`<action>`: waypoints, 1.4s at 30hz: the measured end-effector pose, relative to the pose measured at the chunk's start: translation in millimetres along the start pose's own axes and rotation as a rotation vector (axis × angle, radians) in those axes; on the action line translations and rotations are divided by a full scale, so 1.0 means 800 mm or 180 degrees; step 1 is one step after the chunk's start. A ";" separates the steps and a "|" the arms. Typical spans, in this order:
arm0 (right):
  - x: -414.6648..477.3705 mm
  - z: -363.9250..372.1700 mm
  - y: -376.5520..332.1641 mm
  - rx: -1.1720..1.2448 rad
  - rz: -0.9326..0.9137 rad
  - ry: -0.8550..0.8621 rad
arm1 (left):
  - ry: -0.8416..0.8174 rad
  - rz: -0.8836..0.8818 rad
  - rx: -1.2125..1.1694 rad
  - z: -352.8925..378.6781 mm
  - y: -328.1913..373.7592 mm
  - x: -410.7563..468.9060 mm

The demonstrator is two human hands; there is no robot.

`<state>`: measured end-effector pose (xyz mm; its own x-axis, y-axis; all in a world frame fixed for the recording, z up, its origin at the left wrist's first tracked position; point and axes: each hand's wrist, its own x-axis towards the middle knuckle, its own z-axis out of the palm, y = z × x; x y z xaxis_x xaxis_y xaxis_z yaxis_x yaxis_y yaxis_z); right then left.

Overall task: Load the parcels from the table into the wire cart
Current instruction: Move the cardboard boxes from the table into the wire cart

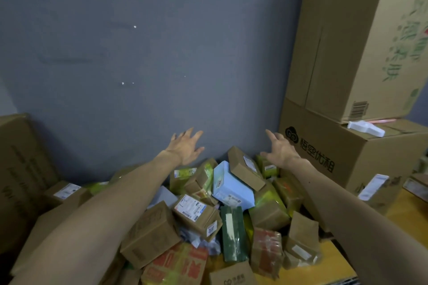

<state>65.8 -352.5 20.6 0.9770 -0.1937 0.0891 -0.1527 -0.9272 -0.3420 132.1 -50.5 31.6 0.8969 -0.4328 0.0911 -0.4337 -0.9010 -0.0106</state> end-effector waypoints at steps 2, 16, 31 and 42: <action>0.013 0.008 0.017 0.0042 0.0064 -0.0057 | -0.0122 0.0053 0.0003 0.015 0.012 0.019; 0.110 0.093 0.068 0.0268 0.0522 -0.0467 | -0.0459 0.0381 -0.0206 0.106 0.023 0.162; 0.194 0.203 0.122 0.0224 0.1241 -0.0997 | -0.1011 0.0941 -0.0471 0.242 0.042 0.320; 0.242 0.293 0.172 0.0591 0.1314 -0.1373 | -0.1578 0.0608 -0.0717 0.315 0.087 0.336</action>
<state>268.6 -442.5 -228.7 0.8210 -0.3414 -0.4576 -0.5399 -0.7248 -0.4279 365.1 -237.0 -195.9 0.7108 -0.5984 -0.3697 -0.5510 -0.8004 0.2362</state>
